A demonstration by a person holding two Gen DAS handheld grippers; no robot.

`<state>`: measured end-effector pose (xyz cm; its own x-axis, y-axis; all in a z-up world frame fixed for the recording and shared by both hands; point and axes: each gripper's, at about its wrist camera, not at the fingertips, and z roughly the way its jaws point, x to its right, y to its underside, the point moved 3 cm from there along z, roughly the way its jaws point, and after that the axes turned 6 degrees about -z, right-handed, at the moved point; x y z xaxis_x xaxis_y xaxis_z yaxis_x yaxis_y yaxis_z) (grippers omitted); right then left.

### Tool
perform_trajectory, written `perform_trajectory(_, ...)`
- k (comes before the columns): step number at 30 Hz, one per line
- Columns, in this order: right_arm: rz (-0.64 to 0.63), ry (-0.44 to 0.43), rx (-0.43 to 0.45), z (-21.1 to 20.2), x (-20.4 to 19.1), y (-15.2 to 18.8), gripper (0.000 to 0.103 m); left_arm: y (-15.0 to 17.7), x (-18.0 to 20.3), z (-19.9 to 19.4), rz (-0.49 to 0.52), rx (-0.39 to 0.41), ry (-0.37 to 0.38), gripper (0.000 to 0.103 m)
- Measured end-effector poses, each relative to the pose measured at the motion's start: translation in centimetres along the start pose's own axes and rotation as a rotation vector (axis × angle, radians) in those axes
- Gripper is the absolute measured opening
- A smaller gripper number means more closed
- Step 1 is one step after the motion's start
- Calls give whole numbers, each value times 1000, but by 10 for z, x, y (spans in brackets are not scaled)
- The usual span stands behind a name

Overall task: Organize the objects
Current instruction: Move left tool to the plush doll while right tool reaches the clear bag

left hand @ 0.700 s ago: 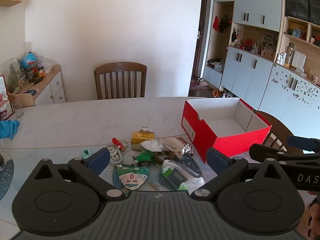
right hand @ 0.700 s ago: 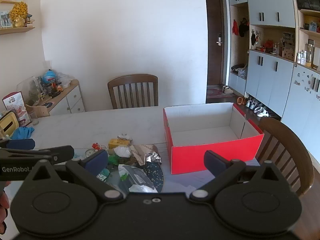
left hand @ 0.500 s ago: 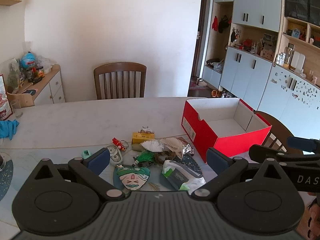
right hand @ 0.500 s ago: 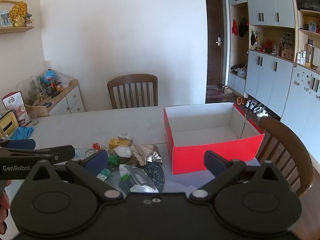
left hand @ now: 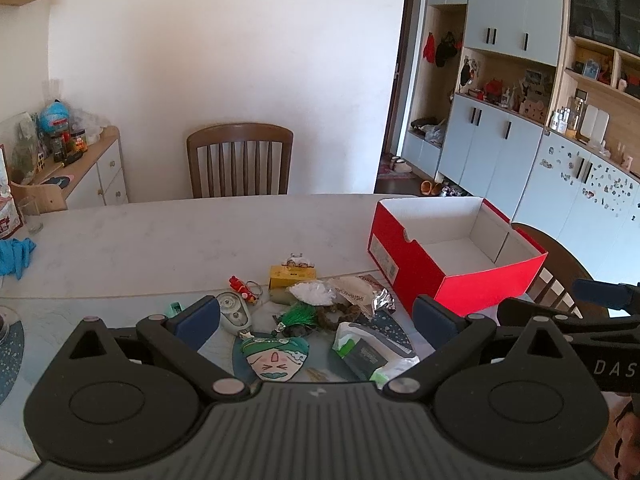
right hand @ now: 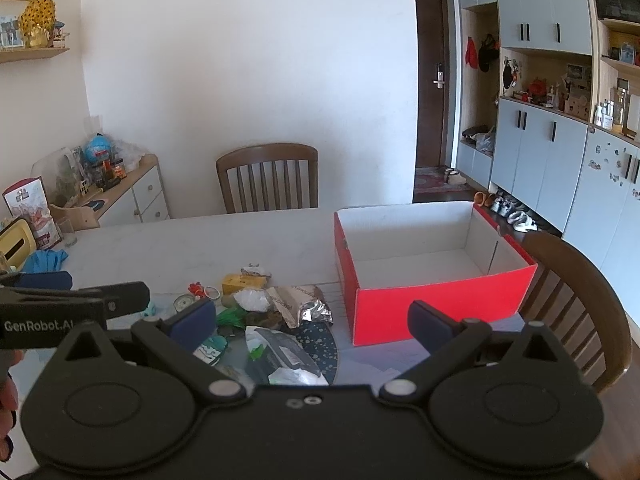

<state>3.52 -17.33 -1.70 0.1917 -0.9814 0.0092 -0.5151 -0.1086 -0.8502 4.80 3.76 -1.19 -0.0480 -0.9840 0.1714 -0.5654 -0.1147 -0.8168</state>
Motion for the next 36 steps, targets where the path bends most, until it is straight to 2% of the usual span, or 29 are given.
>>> perform_trajectory(10, -13, -18, -30, 16, -11, 2, 101, 2, -21, 19, -33, -29, 10, 103)
perform_trajectory(16, -37, -50, -64, 34, -17, 7, 101, 13, -34, 42, -17, -62, -5, 103)
perform_trajectory(28, -82, -81, -194, 96, -16, 33, 97, 51, -67, 116, -13, -206, -42, 102)
perform_trajectory(32, -112, -85, -228, 116, -15, 39, 94, 55, -66, 141, -8, -255, -49, 102)
perform_trajectory(36, -148, -94, -274, 138, -18, 47, 86, 61, -65, 163, 4, -282, -54, 101)
